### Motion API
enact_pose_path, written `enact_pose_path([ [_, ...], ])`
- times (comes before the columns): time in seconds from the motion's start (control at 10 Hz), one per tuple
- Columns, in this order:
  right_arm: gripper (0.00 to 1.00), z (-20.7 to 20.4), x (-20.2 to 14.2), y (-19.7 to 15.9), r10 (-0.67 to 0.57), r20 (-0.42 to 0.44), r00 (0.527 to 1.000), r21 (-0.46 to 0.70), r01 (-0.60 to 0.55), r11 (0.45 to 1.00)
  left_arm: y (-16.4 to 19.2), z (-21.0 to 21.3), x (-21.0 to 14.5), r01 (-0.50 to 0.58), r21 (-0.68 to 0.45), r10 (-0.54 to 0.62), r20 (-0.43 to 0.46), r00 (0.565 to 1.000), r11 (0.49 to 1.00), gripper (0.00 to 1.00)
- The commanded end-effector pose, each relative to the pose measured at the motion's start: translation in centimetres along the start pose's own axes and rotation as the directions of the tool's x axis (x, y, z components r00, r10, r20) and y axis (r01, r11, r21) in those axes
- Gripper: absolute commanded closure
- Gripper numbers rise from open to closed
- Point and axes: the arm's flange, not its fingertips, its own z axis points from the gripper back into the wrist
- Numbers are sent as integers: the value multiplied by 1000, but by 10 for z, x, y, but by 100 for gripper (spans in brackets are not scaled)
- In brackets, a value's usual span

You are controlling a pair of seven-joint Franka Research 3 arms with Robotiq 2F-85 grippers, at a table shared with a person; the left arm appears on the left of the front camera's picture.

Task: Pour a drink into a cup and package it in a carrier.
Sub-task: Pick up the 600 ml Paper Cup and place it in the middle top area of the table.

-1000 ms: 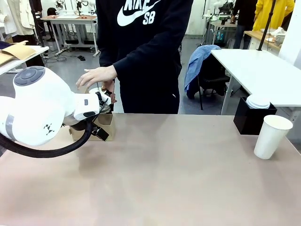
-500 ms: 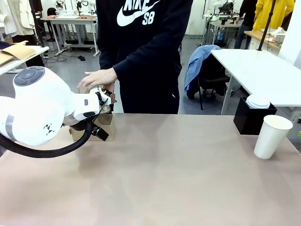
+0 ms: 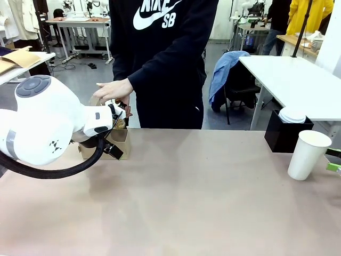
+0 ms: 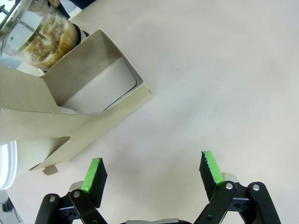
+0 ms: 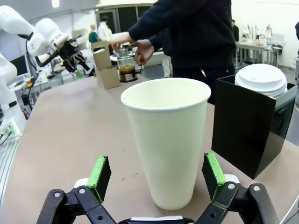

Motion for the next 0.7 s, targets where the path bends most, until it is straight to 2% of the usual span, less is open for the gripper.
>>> enact_pose_path([
  [0.0,0,0,-1,0,-3,0,1000,-1,3,1000,0,0,0,-1,-1,1,0,1000,1000,0],
  [0.3,0,-20,-6,-4,-46,0,999,48,46,998,0,0,0,-1,-1,1,0,1000,1000,0],
  [0.6,0,-33,-10,-4,-28,4,1000,21,28,999,0,0,0,-1,-1,1,0,1000,1000,0],
])
